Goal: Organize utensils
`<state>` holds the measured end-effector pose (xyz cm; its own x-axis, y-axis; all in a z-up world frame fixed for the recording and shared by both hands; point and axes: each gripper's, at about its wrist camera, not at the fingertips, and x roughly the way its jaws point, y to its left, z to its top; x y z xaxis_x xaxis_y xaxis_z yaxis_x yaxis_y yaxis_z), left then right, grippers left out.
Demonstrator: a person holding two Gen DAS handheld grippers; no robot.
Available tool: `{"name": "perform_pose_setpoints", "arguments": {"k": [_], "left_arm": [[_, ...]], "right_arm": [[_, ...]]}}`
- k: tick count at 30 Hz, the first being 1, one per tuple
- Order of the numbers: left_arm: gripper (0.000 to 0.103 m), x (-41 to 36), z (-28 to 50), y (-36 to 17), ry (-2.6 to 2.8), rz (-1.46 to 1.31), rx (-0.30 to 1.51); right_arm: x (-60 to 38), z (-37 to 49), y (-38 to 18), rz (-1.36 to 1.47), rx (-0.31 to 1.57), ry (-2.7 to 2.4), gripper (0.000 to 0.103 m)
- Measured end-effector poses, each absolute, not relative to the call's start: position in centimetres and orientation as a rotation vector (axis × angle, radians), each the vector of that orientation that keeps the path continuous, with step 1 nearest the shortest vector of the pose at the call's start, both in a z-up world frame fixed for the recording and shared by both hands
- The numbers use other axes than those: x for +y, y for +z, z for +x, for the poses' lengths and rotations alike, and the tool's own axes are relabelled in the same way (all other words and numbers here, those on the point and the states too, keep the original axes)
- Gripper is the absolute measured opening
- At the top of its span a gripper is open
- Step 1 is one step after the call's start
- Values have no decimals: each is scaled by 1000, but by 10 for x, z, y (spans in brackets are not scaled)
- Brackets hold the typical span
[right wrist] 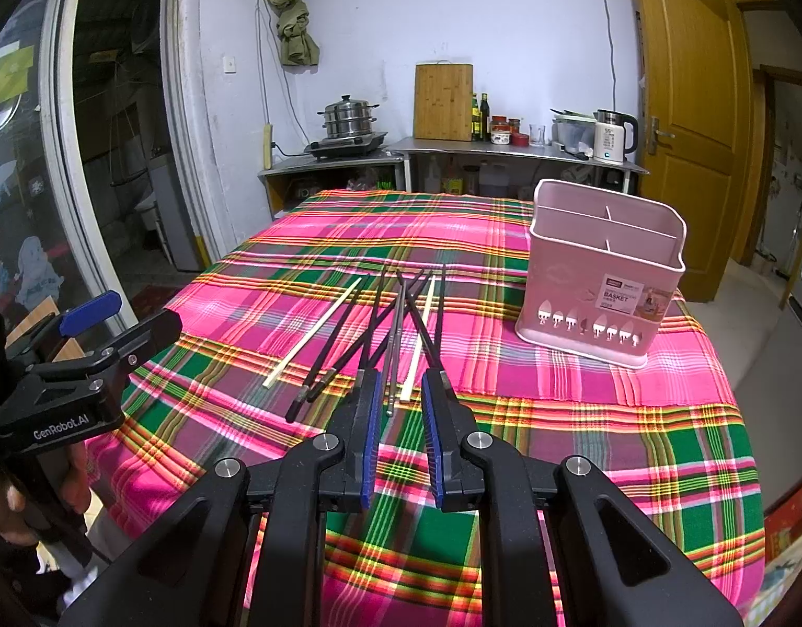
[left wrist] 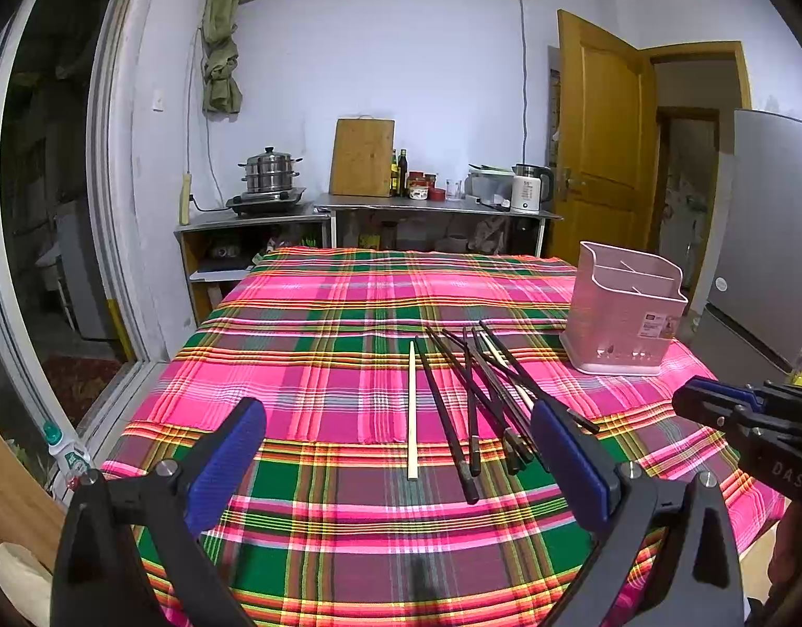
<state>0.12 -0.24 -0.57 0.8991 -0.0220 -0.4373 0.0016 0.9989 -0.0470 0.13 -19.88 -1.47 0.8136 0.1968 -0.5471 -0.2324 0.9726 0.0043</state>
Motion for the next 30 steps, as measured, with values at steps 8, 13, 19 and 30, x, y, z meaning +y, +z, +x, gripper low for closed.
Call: {"name": "perform_pose_setpoints", "arguments": {"k": [8, 13, 19, 30], "left_arm": [[103, -4, 2, -6, -15, -44, 453], [103, -5, 2, -7, -16, -43, 452], [103, -7, 3, -8, -18, -39, 453], [103, -8, 4, -11, -25, -36, 459]], "right_arm": [[-199, 1, -15, -63, 577, 229, 16], [-199, 1, -15, -64, 577, 229, 16], [-198, 2, -15, -63, 577, 229, 16], [-198, 3, -14, -62, 579, 229, 16]]}}
